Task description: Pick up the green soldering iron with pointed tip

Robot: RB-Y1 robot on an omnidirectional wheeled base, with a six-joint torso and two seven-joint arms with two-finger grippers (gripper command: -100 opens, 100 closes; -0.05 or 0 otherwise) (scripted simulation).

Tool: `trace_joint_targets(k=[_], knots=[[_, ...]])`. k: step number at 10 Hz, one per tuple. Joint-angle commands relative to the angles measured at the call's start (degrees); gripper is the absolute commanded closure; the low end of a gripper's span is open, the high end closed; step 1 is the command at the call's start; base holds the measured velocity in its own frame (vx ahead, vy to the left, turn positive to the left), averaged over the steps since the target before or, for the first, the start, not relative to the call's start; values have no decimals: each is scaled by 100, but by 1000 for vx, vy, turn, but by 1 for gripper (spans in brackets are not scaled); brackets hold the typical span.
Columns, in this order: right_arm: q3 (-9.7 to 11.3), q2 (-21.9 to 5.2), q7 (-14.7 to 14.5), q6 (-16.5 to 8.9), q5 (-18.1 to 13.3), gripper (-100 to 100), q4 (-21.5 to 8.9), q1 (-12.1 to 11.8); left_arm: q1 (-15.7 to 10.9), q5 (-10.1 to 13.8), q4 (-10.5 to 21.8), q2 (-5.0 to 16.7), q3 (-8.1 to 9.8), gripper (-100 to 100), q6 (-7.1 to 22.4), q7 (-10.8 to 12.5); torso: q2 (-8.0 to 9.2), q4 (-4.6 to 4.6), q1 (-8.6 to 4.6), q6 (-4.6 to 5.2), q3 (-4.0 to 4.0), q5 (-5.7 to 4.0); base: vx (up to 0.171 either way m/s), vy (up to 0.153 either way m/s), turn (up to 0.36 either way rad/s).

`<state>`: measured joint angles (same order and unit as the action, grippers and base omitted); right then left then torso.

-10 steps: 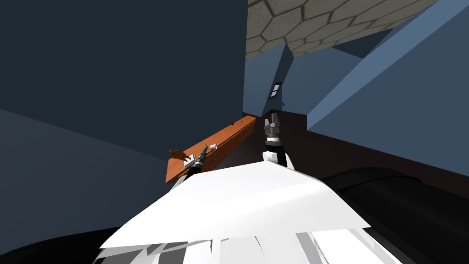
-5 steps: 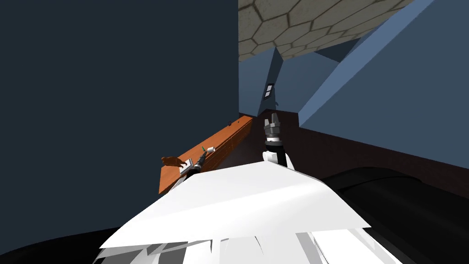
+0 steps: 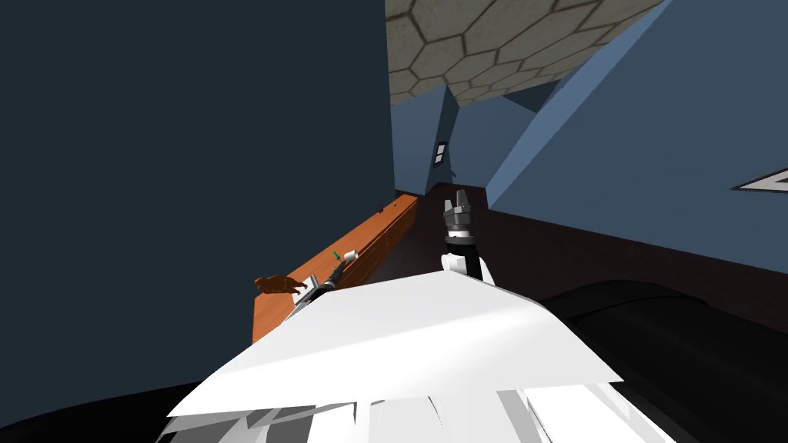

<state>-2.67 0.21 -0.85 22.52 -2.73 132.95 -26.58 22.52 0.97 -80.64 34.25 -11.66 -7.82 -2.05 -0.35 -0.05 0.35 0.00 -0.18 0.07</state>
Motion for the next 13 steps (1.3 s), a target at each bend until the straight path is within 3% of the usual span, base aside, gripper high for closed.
trace_joint_targets(k=[1, 6, 11, 13], knots=[[0, 0, 0, 0, 0, 0, 0, 0, -37, 2, 195, 87, -49, -100, 92, 34, 0, 0, 0, 0, 0, 0, 1, 74, -215], [-1, 0, 0, 0, 0, 0, 0, -2, -240, -40, 1069, 543, -351, -100, 340, 167, -4, -2, -1, -8, -3, 2, 45, 44, -170], [-1, 0, 0, 0, 0, 0, 0, -2, -349, -85, 1790, 818, -578, -100, 468, 247, -11, -3, -5, -7, -6, 0, 60, 31, -122], [-1, 0, 0, 0, 0, 0, 0, -2, -429, -142, 2217, 1051, -830, -100, 561, 319, -22, -4, -10, -5, -12, -1, 114, 29, -180]])
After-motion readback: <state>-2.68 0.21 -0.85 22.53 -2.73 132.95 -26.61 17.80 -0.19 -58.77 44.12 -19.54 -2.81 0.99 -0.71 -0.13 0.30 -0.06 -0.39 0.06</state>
